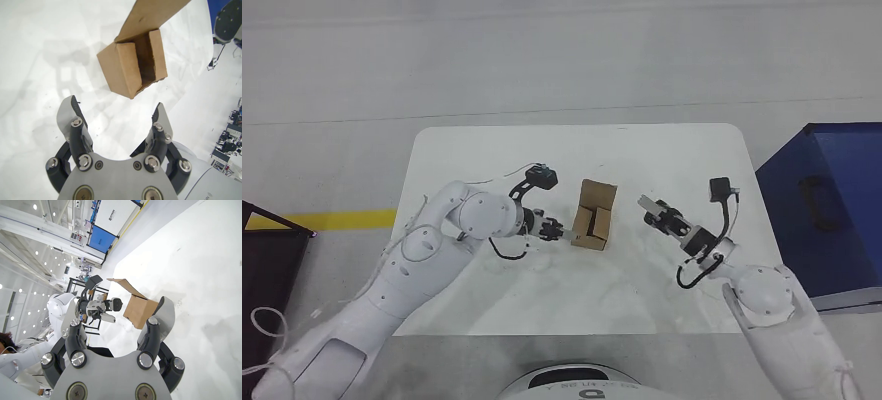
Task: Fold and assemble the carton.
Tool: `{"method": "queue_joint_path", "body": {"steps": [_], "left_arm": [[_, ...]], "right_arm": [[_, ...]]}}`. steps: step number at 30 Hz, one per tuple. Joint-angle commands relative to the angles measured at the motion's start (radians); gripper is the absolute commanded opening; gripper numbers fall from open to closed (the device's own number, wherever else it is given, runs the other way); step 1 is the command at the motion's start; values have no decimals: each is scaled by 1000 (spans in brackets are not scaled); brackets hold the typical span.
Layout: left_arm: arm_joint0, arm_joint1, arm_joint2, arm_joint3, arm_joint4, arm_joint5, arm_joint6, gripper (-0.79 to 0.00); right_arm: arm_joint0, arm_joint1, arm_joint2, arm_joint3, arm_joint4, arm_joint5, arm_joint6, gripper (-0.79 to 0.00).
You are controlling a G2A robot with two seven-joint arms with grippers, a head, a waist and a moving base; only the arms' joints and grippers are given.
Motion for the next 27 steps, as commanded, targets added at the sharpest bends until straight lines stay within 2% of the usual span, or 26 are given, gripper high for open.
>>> {"method": "queue_joint_path", "body": {"steps": [1,3,7,10,13,17,18,19,21,27], "left_arm": [[50,20,-63,-31,16,1,0,0],[98,37,-114,-62,18,-7,-4,0],[186,60,-176,-114,3,-37,-35,0],[230,69,-185,-140,14,-42,-51,0],[256,72,-178,-152,26,-43,-52,0],[268,73,-169,-155,39,-44,-45,0],[268,74,-169,-154,40,-45,-41,0],[268,74,-170,-152,40,-43,-36,0],[267,75,-180,-148,40,-39,-17,0],[279,85,-225,-139,39,-45,-11,0]], "right_arm": [[42,-4,-33,-5,-27,21,-4,-151],[85,-9,-61,3,-39,25,-28,-203],[178,-24,-127,37,-223,34,-210,-200],[260,-39,-201,70,-281,111,-239,-212],[364,-52,-259,135,-278,191,-178,-188],[478,-67,-319,239,-257,289,-64,-219],[499,-70,-330,250,-255,318,-43,-246],[508,-73,-339,252,-241,320,-23,-277],[508,-73,-343,258,-220,326,28,-397],[445,-54,-309,200,-193,284,241,-419]]}}
